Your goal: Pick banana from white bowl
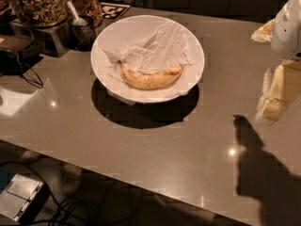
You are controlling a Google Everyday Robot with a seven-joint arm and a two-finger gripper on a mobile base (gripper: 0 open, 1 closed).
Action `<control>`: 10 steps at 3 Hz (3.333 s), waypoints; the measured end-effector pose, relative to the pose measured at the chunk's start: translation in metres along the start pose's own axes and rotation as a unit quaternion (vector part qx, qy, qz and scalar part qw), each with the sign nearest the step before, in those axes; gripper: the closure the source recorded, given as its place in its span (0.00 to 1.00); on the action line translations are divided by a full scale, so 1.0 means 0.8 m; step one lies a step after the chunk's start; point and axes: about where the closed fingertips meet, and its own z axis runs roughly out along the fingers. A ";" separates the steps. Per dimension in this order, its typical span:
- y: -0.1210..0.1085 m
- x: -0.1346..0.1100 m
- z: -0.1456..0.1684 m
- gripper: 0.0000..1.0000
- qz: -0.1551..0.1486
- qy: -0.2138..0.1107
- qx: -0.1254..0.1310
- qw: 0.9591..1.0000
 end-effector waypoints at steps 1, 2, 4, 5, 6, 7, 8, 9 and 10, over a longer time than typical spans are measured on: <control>-0.007 -0.031 0.000 0.00 -0.038 0.006 -0.005 0.999; -0.007 -0.031 0.000 0.00 -0.038 0.006 -0.005 0.999; -0.047 -0.122 0.025 0.00 -0.049 0.010 0.011 0.999; -0.065 -0.181 0.047 0.00 -0.087 0.019 -0.003 0.996; -0.067 -0.190 0.047 0.00 -0.091 0.012 0.003 0.996; -0.078 -0.213 0.067 0.00 -0.075 -0.004 -0.003 0.997; -0.099 -0.246 0.101 0.00 -0.060 -0.009 -0.028 0.998; -0.112 -0.270 0.143 0.02 -0.050 -0.017 -0.064 0.997; -0.116 -0.286 0.177 0.16 -0.043 -0.022 -0.094 0.994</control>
Offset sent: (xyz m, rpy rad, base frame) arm 0.0085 0.0188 0.0057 -0.0278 0.0021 0.0612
